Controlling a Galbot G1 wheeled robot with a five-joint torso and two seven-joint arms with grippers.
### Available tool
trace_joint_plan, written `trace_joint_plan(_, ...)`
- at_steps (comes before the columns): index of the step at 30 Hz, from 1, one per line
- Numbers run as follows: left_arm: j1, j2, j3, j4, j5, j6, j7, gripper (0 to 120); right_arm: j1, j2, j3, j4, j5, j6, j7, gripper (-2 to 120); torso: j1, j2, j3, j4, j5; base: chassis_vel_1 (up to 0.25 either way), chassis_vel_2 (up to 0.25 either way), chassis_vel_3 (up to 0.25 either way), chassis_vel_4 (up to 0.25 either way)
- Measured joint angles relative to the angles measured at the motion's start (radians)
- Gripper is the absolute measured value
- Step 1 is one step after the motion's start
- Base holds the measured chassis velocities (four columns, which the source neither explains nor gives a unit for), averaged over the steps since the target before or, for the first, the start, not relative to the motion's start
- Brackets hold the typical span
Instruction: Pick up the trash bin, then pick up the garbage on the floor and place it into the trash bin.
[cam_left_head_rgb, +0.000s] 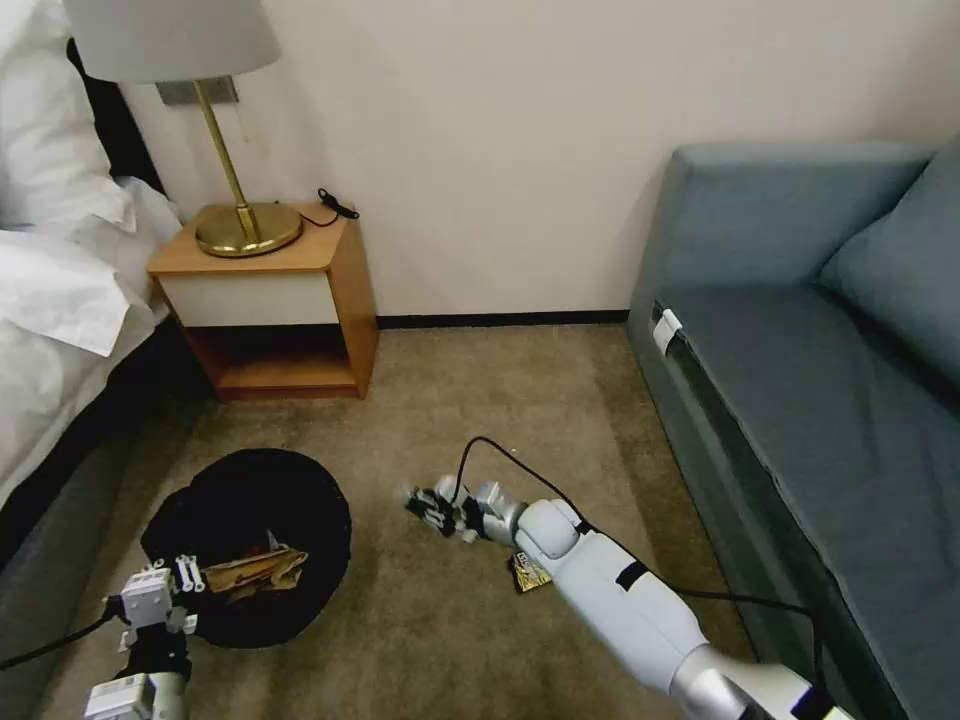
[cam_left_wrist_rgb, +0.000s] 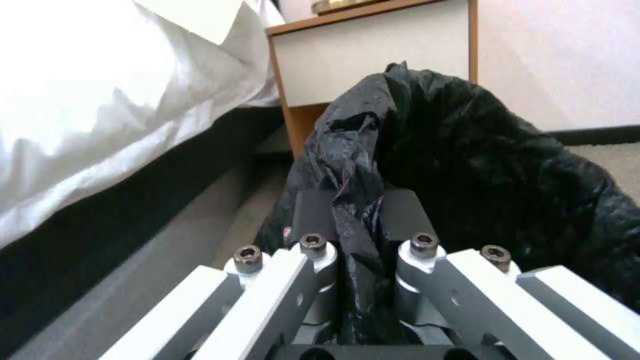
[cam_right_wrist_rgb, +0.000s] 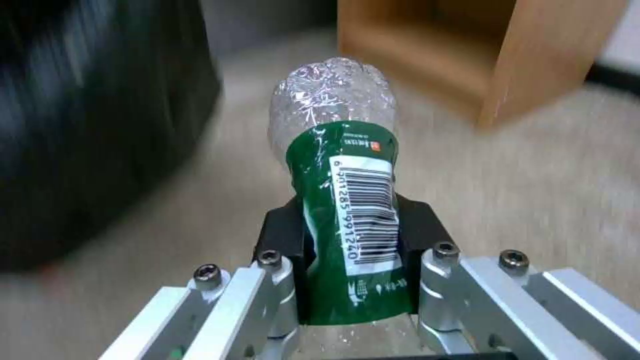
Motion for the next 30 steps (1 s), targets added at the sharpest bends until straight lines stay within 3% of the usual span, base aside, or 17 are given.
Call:
trace_joint_plan(5,0.007,-0.006,0.004,-0.012,0.018,-0.008,0.0,7,-0.039,-0.01,-0.026,0.161,0.133,-0.028,0.089,23,0.0,0.0,0.0,0.0,-0.0001,0.0,0.0,0.0,0.0)
trace_joint_plan(16,0.01,-0.019,0.012,-0.035,0.051,-0.01,0.0,7,-0.143,0.002,-0.112,0.403,0.256,-0.048,0.133,23,0.0,0.0,0.0,-0.0001,-0.0001,0.0,0.0,0.0,0.0)
trace_joint_plan(23,0.012,-0.027,0.015,-0.047,0.065,-0.006,0.0,7,-0.14,0.041,-0.156,0.407,0.254,-0.048,0.134,23,0.0,0.0,0.0,0.0,-0.0001,0.0,0.0,0.0,0.0)
trace_joint_plan(30,0.02,-0.037,0.016,-0.055,0.08,-0.006,0.0,7,-0.087,0.093,-0.17,0.324,0.249,-0.049,0.152,23,0.0,0.0,0.0,0.0,0.0,0.0,0.0,0.0,0.0)
